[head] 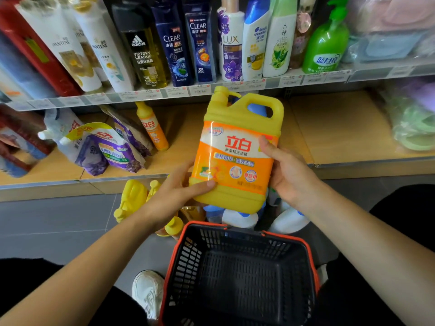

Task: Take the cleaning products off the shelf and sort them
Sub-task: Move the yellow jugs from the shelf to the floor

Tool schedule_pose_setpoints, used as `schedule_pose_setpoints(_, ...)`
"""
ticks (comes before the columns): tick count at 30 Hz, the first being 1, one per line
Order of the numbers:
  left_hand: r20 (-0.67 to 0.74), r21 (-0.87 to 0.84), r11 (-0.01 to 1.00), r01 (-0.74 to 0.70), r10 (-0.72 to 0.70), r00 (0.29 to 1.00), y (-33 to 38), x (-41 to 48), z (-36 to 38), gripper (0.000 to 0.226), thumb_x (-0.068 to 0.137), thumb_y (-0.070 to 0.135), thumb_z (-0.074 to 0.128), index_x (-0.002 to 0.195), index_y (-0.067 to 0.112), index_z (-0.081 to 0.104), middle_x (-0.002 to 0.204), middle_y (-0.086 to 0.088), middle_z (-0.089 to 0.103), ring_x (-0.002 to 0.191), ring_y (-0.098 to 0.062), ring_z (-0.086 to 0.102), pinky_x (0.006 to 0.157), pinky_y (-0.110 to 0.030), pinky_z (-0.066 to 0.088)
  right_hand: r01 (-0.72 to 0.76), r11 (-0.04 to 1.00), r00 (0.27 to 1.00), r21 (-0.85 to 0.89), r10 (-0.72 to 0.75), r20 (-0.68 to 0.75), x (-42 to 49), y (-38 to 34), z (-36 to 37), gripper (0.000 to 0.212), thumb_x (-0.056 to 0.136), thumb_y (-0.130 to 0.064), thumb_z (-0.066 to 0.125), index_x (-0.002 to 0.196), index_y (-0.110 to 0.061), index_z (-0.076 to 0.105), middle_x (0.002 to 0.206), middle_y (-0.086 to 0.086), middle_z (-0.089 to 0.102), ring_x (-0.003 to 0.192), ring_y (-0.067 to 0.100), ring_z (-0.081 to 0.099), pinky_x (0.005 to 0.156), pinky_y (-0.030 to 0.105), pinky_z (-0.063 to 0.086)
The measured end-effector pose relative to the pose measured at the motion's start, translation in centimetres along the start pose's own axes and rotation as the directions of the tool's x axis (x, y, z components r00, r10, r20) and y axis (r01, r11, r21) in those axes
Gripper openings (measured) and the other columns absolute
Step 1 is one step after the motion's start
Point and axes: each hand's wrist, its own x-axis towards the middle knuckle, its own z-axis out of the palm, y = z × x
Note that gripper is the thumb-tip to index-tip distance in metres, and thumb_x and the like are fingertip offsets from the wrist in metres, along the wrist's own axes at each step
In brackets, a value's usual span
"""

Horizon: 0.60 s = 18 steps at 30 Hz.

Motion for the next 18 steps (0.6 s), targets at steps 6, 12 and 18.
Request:
schedule_pose_setpoints(6,-0.123,-0.017,0.975,-0.222,0.219,0.968,-0.3,0.0,0.3,0.073,0.082,0.032,0.079,0.147,0.034,0.046,0.134,-0.004,0.066,0.116,-0.027,0.067,0.081,-0.042,0.062,0.043,0.997,0.999,0.063,-0.044,0.010,-0.2,-1.2,0.3,0.093,0.075,-0.023,0.080,0.154,-0.028,0.031,0.134,0.007,0.065,0.114,0.033,0.068,0.084,0.055,0.059)
schedule_pose_setpoints(12,-0.128,-0.081,0.942,-0.326,0.315,0.940,1.3,-0.1,-0.2,0.102,0.071,0.054,0.086,0.156,0.036,0.032,0.146,0.006,0.055,0.122,-0.018,0.061,0.078,-0.031,0.059,0.123,0.991,0.984,0.049,-0.128,0.122,-0.7,-1.7,0.4,0.084,0.091,-0.026,0.068,0.154,-0.051,0.018,0.136,-0.007,0.064,0.117,0.021,0.067,0.077,0.048,0.060)
schedule_pose_setpoints(18,0.086,0.404,0.789,-0.463,0.471,0.878,2.6,-0.3,-1.9,0.115,0.073,0.042,0.087,0.161,0.023,0.017,0.157,0.013,0.040,0.143,-0.016,0.043,0.109,-0.035,0.048,-0.022,0.992,0.998,0.128,0.015,0.057,-1.0,-1.8,0.6,0.073,0.083,-0.037,0.069,0.149,-0.041,0.039,0.125,-0.005,0.071,0.102,0.018,0.073,0.071,0.042,0.061)
